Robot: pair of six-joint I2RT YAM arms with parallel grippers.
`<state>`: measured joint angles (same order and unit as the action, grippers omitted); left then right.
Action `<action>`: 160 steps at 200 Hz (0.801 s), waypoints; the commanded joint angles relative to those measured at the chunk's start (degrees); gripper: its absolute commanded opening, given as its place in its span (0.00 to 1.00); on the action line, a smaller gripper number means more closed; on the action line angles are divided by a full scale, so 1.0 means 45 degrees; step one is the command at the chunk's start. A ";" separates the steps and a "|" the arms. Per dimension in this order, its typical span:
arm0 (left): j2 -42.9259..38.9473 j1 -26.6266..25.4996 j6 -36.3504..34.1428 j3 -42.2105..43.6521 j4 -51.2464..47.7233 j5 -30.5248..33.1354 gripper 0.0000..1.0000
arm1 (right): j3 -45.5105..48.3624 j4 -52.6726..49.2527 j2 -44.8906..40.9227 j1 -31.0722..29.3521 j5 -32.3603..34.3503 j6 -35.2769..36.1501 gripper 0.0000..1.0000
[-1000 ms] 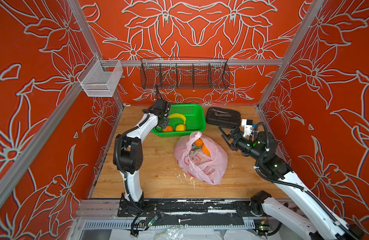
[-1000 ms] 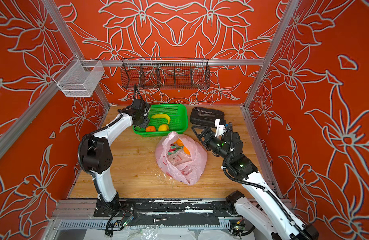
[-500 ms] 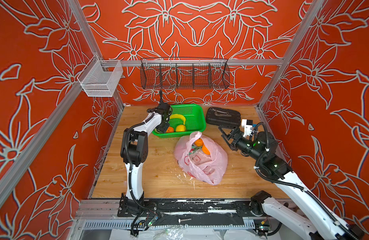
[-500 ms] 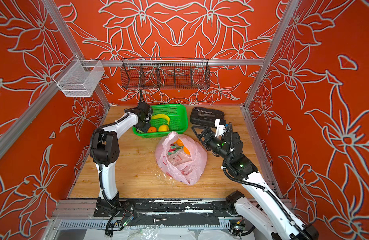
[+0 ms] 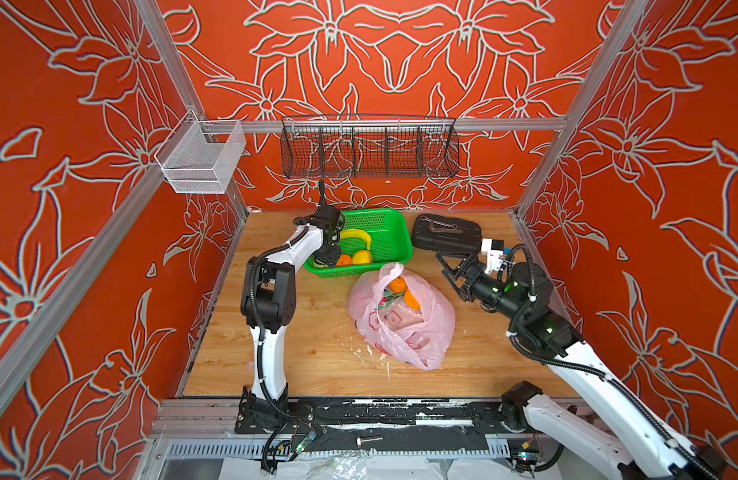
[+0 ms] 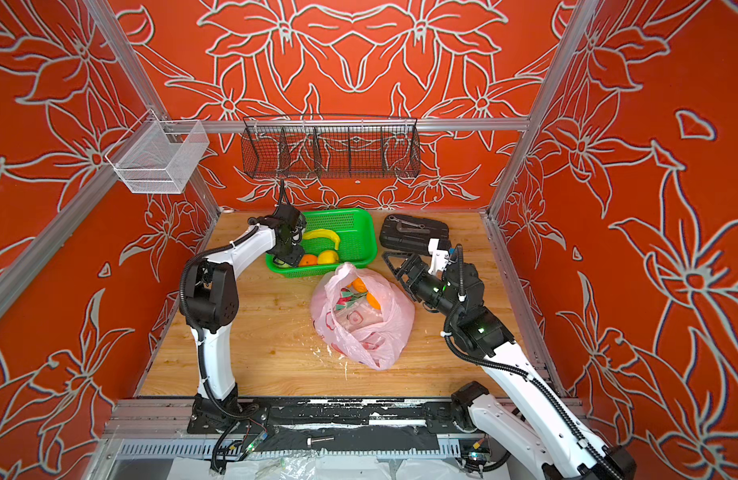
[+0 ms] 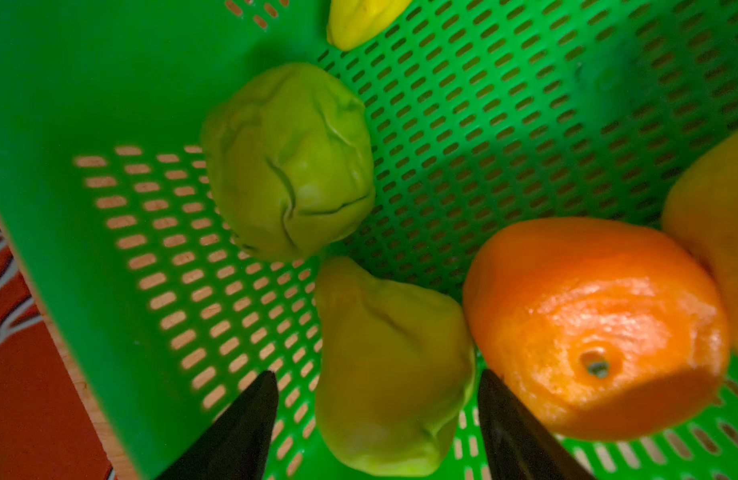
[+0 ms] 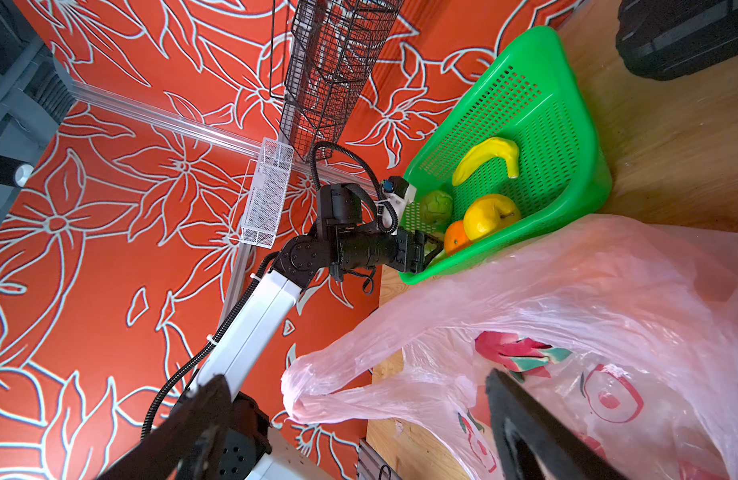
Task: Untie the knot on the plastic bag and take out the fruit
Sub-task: 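Drop the pale green pear into the green basket while the right draws back, then bring both grippers back to the bag opening and grip its rim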
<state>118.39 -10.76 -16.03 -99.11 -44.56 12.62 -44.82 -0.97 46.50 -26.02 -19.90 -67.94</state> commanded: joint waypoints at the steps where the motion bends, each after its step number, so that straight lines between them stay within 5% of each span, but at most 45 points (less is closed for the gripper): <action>1: -0.1469 0.0030 0.0233 0.0051 -0.0275 -0.0444 0.76 | 0.0151 0.0239 -0.0069 0.0006 0.0145 -0.0059 0.97; 48: -0.4522 -0.0030 0.1381 0.1003 0.0381 -0.2384 0.75 | -0.0045 -0.0493 0.0052 0.0012 0.0146 0.0469 0.97; 113: -0.9796 -0.0157 0.4073 0.4855 0.4573 -0.8861 0.76 | -0.1221 -0.3489 0.0811 -0.0585 0.0458 0.3195 0.84; 160: -1.1708 -0.1783 0.4274 0.6393 0.4417 -0.9009 0.79 | -0.1376 -0.4339 0.1820 -0.2463 0.2275 0.4411 0.74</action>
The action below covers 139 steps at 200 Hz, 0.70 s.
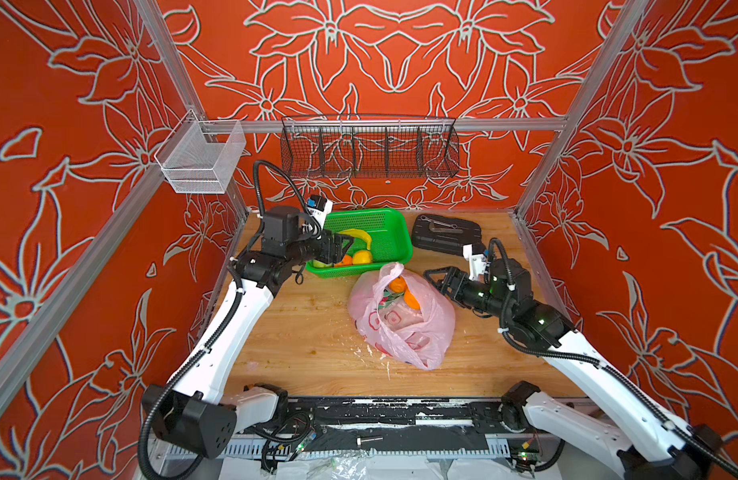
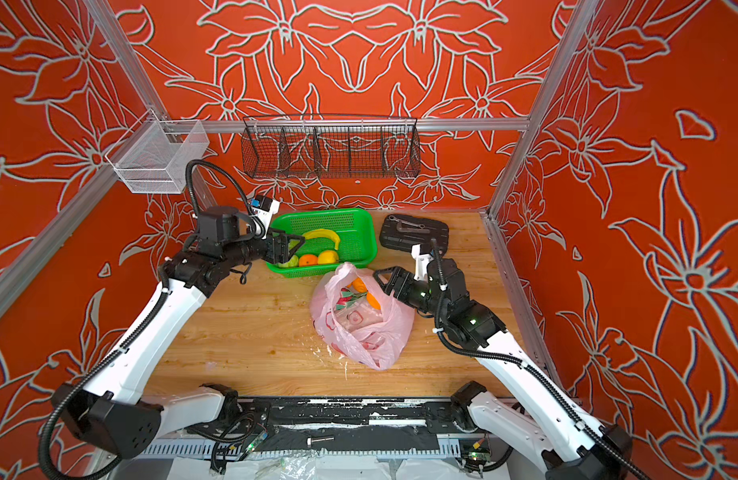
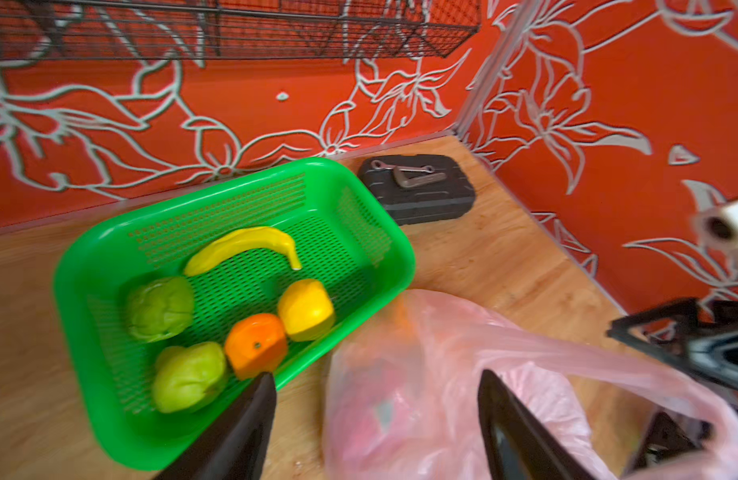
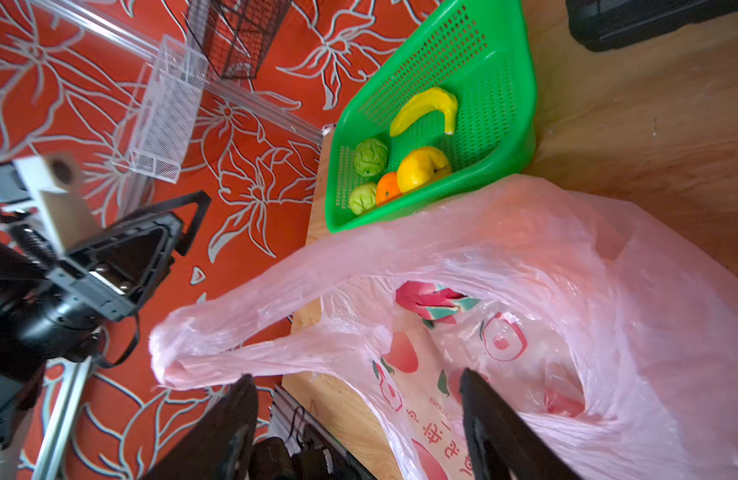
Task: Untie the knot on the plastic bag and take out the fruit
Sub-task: 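Bring both grippers back to the bag opening and grip its rim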
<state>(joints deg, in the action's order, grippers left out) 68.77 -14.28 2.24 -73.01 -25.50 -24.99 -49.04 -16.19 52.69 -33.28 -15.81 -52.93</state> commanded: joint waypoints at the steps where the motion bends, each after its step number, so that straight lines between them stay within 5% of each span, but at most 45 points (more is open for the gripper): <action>1: -0.0697 -0.1052 0.0209 0.0646 0.0160 -0.0585 0.79 | -0.0454 -0.0986 0.0482 -0.0898 0.1415 0.1096 0.74; 34: -0.1408 -0.2834 0.0263 0.1923 -0.0350 0.0972 0.83 | -0.0819 -0.2255 0.1812 -0.2264 0.3303 0.2100 0.66; 67: -0.1558 -0.3415 0.1147 0.3359 0.0137 0.0794 0.84 | -0.0769 -0.2476 0.3119 -0.3213 0.4737 0.3320 0.63; 139: -0.0006 -0.4161 0.1306 0.3725 0.0041 0.1782 0.77 | -0.1006 -0.0420 0.5694 -0.3677 0.4931 0.5123 0.65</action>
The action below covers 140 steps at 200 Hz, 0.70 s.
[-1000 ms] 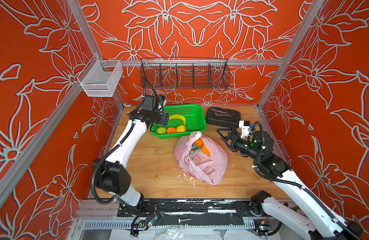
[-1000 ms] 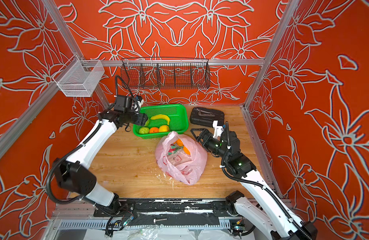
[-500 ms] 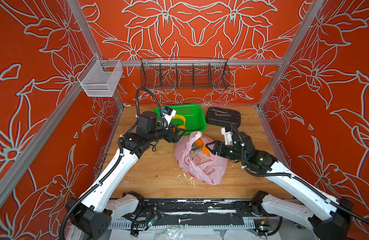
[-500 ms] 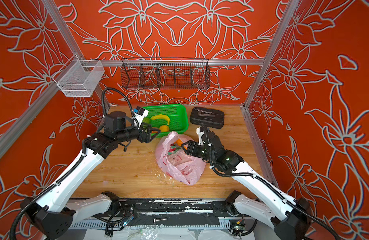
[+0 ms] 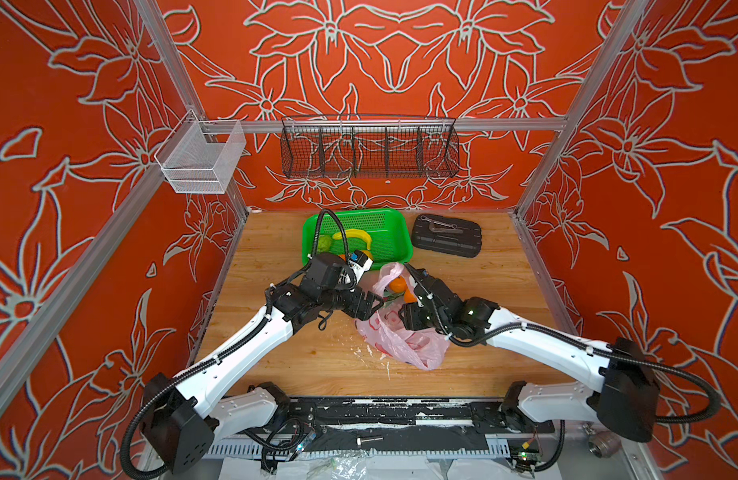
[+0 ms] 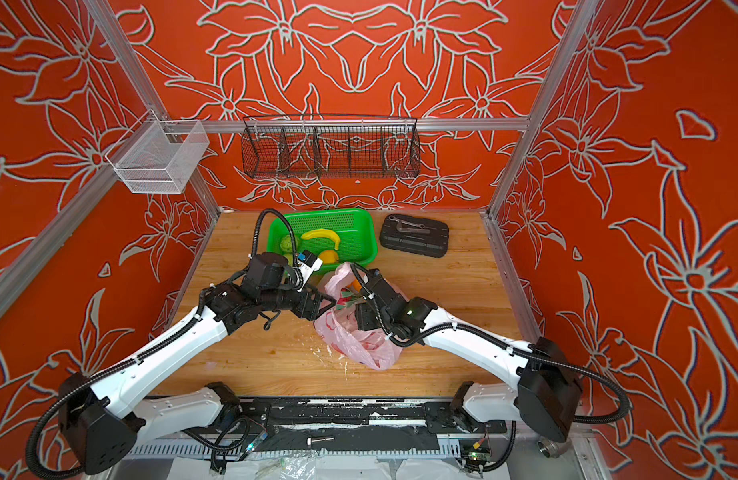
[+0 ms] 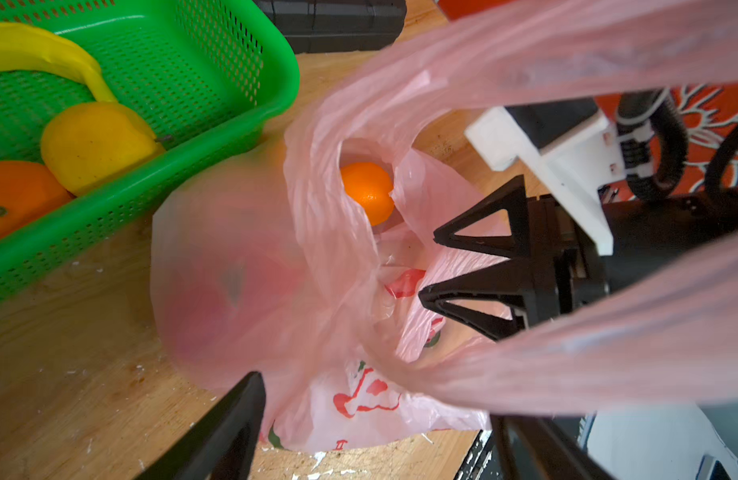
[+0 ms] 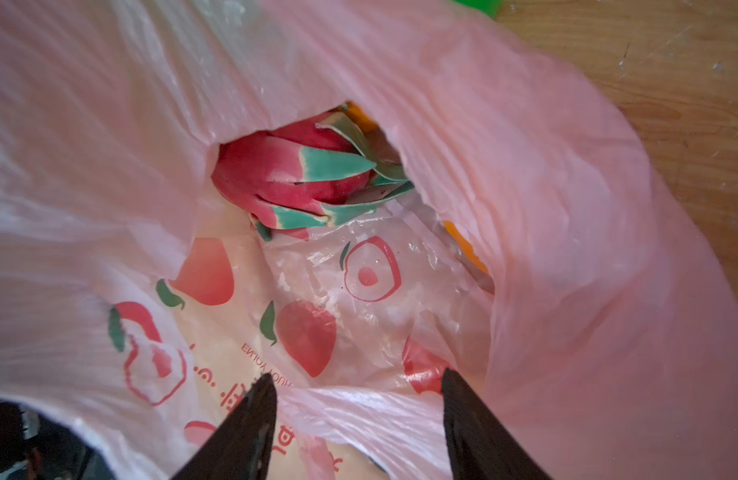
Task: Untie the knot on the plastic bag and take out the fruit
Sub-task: 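Bring both grippers back to the bag opening and grip its rim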
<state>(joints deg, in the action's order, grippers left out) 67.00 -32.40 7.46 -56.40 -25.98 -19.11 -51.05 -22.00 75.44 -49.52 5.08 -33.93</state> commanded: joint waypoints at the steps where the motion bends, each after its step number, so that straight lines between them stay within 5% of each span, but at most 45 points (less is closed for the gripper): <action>1: 0.0405 -0.0139 0.0151 0.0033 0.0148 0.0486 0.76 | -0.0574 0.0898 0.0697 -0.0059 0.0282 0.0921 0.65; 75: 0.0639 -0.0163 0.0448 0.0325 0.0187 0.0913 0.51 | -0.1000 0.2328 0.2672 -0.0014 0.2192 0.1447 0.67; 140: 0.0785 -0.0165 0.0470 0.0463 0.0216 0.0926 0.37 | -0.0503 0.2605 0.2554 0.0579 0.4612 0.1618 0.81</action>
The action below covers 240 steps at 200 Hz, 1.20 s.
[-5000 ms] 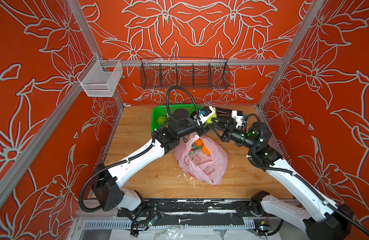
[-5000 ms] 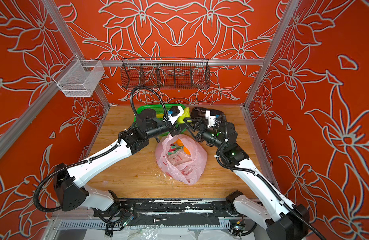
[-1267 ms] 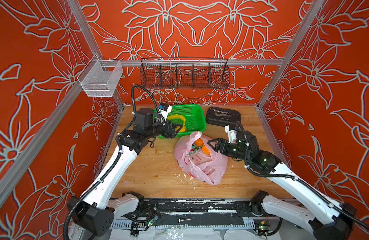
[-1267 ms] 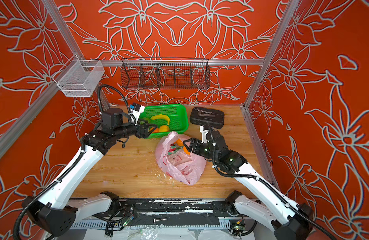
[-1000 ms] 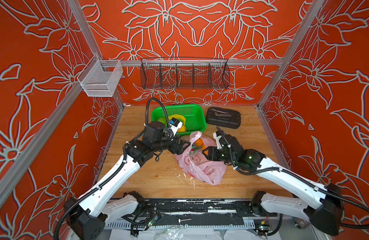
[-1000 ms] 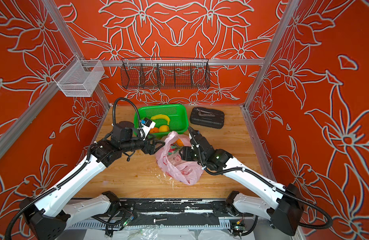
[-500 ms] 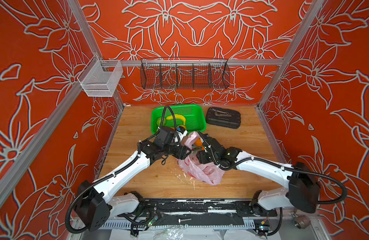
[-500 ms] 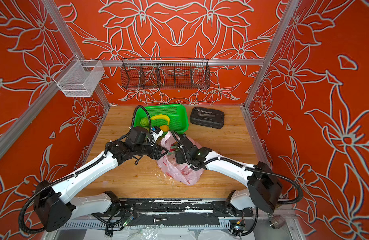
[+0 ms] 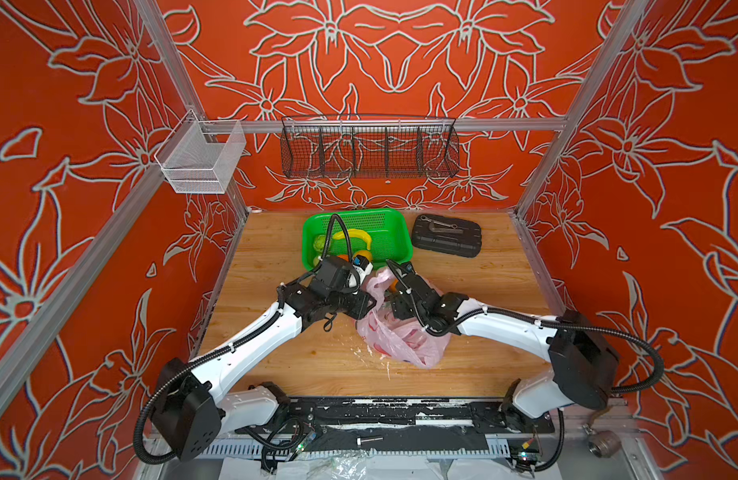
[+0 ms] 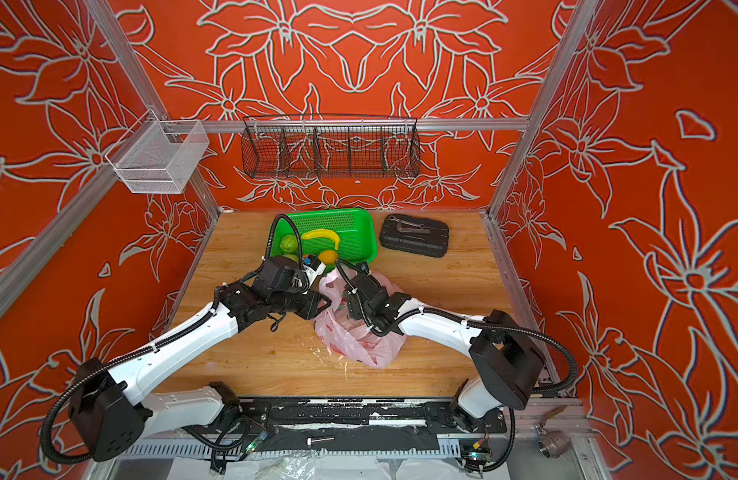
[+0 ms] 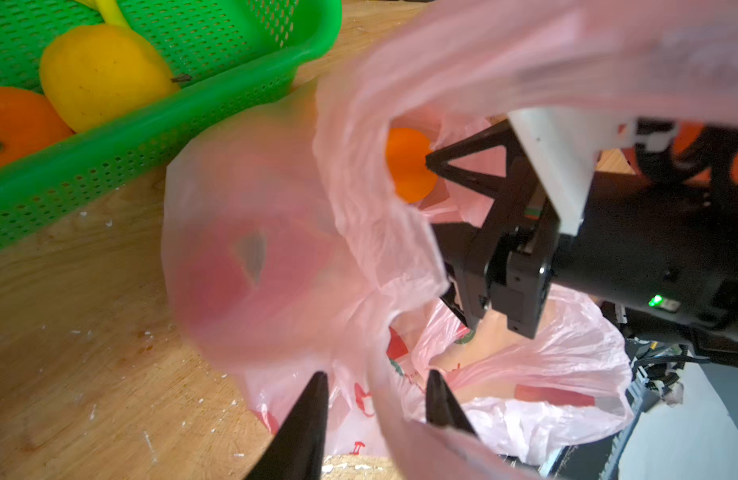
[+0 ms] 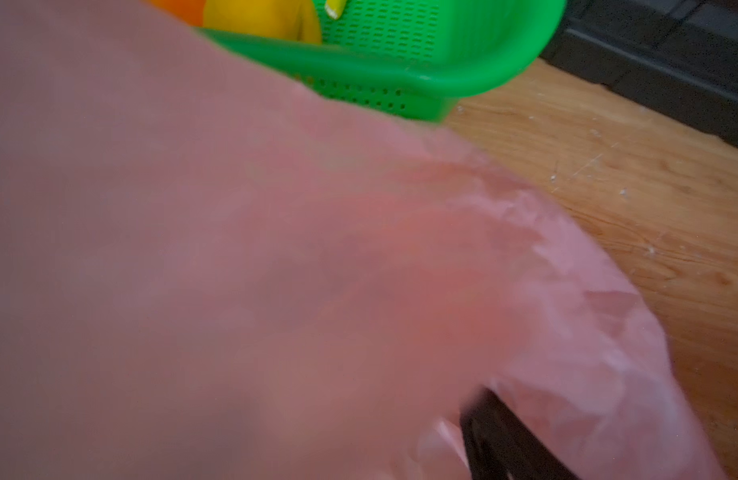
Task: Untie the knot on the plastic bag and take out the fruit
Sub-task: 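Bring both grippers back to the bag opening and grip its rim, then grasp the orange inside the bag with the right while the left holds the rim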
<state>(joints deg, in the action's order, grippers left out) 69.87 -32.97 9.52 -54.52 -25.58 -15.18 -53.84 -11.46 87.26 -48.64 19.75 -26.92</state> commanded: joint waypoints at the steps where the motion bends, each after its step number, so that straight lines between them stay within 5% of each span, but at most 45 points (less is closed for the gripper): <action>1: 0.0144 -0.0038 0.0014 0.0045 0.0133 0.0052 0.37 | 0.0134 0.0273 -0.0085 0.0402 0.1353 0.0061 0.81; 184: 0.0099 -0.0039 -0.0007 0.0244 0.0177 0.0112 0.37 | -0.0720 -0.0210 0.2164 0.2079 -0.1831 -0.0733 0.92; 223: 0.0119 -0.0044 -0.0025 0.0277 0.0158 0.0112 0.37 | -0.0790 -0.0141 0.2258 0.2147 -0.1703 -0.0813 0.86; 240: 0.0126 -0.0037 -0.0025 0.0241 0.0138 0.0110 0.37 | -0.0702 -0.0022 0.2162 0.2177 -0.1799 -0.0796 0.74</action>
<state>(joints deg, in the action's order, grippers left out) 70.26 -32.97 9.65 -53.56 -25.19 -14.98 -56.12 -11.35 96.77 -39.33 12.36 -30.11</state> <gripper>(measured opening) 0.367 0.812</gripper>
